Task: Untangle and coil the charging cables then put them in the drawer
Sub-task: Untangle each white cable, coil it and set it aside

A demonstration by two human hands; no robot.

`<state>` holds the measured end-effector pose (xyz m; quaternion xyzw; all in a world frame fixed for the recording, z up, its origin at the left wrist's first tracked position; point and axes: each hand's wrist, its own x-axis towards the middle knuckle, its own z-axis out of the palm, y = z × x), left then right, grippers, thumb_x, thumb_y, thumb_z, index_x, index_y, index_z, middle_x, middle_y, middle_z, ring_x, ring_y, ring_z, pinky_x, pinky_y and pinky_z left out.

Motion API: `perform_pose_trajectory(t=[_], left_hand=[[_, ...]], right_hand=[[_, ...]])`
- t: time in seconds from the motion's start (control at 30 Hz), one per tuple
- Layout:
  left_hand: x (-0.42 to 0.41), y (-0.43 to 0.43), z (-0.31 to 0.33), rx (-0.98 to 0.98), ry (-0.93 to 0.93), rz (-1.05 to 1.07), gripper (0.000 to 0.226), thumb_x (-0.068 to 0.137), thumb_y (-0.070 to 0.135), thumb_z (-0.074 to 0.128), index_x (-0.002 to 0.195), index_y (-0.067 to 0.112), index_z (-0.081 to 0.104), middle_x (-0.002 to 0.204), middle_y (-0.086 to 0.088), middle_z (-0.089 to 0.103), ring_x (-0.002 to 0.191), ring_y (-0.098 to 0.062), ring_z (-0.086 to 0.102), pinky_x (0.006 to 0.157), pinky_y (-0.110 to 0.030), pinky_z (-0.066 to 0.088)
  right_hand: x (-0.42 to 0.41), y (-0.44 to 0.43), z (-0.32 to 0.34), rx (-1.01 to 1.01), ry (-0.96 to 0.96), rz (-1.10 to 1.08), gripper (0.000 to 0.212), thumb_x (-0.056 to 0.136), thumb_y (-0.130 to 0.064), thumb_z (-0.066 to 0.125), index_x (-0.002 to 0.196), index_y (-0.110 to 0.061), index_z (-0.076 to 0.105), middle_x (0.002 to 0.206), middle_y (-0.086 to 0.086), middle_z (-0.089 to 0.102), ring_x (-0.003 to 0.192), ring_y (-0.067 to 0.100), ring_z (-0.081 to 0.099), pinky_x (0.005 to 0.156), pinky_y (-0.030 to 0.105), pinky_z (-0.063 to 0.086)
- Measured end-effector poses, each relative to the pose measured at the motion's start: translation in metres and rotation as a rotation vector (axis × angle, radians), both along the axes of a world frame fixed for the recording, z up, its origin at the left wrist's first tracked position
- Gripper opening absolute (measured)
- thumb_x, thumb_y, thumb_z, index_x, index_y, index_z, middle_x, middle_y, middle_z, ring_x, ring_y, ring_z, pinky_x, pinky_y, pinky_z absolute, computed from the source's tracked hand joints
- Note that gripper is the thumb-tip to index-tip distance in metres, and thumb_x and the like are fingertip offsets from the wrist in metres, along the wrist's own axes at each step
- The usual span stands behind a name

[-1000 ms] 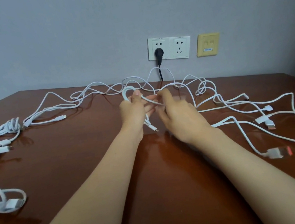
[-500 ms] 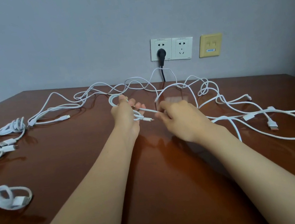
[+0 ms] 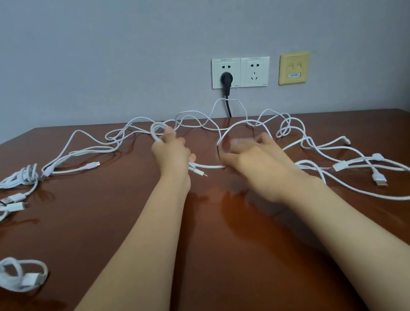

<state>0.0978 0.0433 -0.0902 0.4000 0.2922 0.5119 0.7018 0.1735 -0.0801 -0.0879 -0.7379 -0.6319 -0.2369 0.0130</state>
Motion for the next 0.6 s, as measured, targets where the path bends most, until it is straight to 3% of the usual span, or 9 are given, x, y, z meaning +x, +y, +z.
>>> perform_pose_trajectory(t=[0.1, 0.17, 0.23, 0.3, 0.37, 0.47, 0.53, 0.6], left_hand=[[0.002, -0.003, -0.001, 0.143, 0.182, -0.030, 0.029, 0.101, 0.021, 0.036, 0.073, 0.017, 0.043, 0.059, 0.002, 0.034, 0.027, -0.003, 0.024, 0.032, -0.012, 0.024], [0.002, -0.004, -0.002, 0.217, 0.287, -0.046, 0.028, 0.100, 0.021, 0.037, 0.073, 0.018, 0.044, 0.059, 0.002, 0.037, 0.029, -0.004, 0.026, 0.033, -0.012, 0.024], [0.002, -0.006, -0.003, 0.287, 0.386, -0.073, 0.026, 0.100, 0.024, 0.038, 0.077, 0.017, 0.046, 0.061, 0.001, 0.040, 0.034, -0.006, 0.029, 0.034, -0.013, 0.025], [0.003, -0.008, -0.003, 0.363, 0.490, -0.115, 0.030, 0.099, 0.033, 0.039, 0.076, 0.016, 0.048, 0.066, -0.002, 0.045, 0.043, -0.012, 0.033, 0.037, -0.017, 0.028], [0.003, -0.012, -0.002, 0.455, 0.581, -0.184, 0.039, 0.097, 0.045, 0.038, 0.070, 0.018, 0.047, 0.068, -0.005, 0.047, 0.045, -0.014, 0.034, 0.042, -0.022, 0.029], [0.003, -0.023, -0.001, 0.483, 0.616, -0.385, 0.056, 0.092, 0.060, 0.026, 0.059, 0.017, 0.042, 0.042, 0.007, 0.036, 0.035, -0.009, 0.029, 0.043, -0.021, 0.023], [0.002, -0.031, -0.001, 0.393, 0.580, -0.603, 0.062, 0.085, 0.070, 0.019, 0.061, 0.017, 0.043, 0.038, 0.008, 0.029, 0.034, -0.007, 0.021, 0.041, -0.015, 0.017], [0.001, -0.034, -0.002, 0.347, 0.574, -0.821, 0.064, 0.070, 0.079, 0.021, 0.061, 0.019, 0.043, 0.047, 0.006, 0.029, 0.036, -0.005, 0.017, 0.039, -0.012, 0.013]], right_hand=[[0.000, 0.000, -0.002, 0.047, -0.132, 0.058, 0.027, 0.083, -0.004, 0.055, 0.104, -0.021, 0.054, 0.099, -0.001, 0.050, 0.102, 0.022, 0.049, 0.085, 0.034, 0.028], [-0.002, 0.002, -0.001, 0.107, -0.157, 0.100, 0.025, 0.071, 0.001, 0.062, 0.087, -0.018, 0.061, 0.078, 0.001, 0.051, 0.084, 0.026, 0.056, 0.070, 0.031, 0.026], [0.001, 0.005, -0.001, 0.198, -0.146, 0.140, 0.019, 0.059, -0.003, 0.067, 0.070, -0.018, 0.064, 0.060, -0.002, 0.048, 0.062, 0.023, 0.058, 0.062, 0.028, 0.023], [0.001, 0.003, 0.001, 0.288, -0.086, 0.194, 0.009, 0.062, -0.014, 0.072, 0.063, -0.018, 0.064, 0.054, -0.003, 0.054, 0.051, 0.022, 0.057, 0.056, 0.024, 0.029], [-0.002, -0.001, 0.006, 0.299, 0.016, 0.128, 0.016, 0.077, -0.034, 0.067, 0.073, -0.019, 0.065, 0.066, -0.002, 0.064, 0.063, 0.025, 0.063, 0.055, 0.023, 0.033], [-0.002, -0.007, 0.011, 0.303, 0.163, -0.049, 0.038, 0.083, -0.058, 0.053, 0.095, -0.023, 0.060, 0.094, -0.001, 0.067, 0.095, 0.027, 0.061, 0.065, 0.030, 0.034], [-0.003, -0.010, 0.014, 0.333, 0.190, -0.105, 0.037, 0.081, -0.058, 0.055, 0.090, -0.023, 0.057, 0.092, 0.003, 0.066, 0.095, 0.028, 0.059, 0.064, 0.029, 0.028], [0.000, -0.010, 0.013, 0.357, 0.229, -0.134, 0.030, 0.079, -0.053, 0.058, 0.084, -0.023, 0.054, 0.087, 0.003, 0.064, 0.092, 0.027, 0.058, 0.064, 0.028, 0.025]])
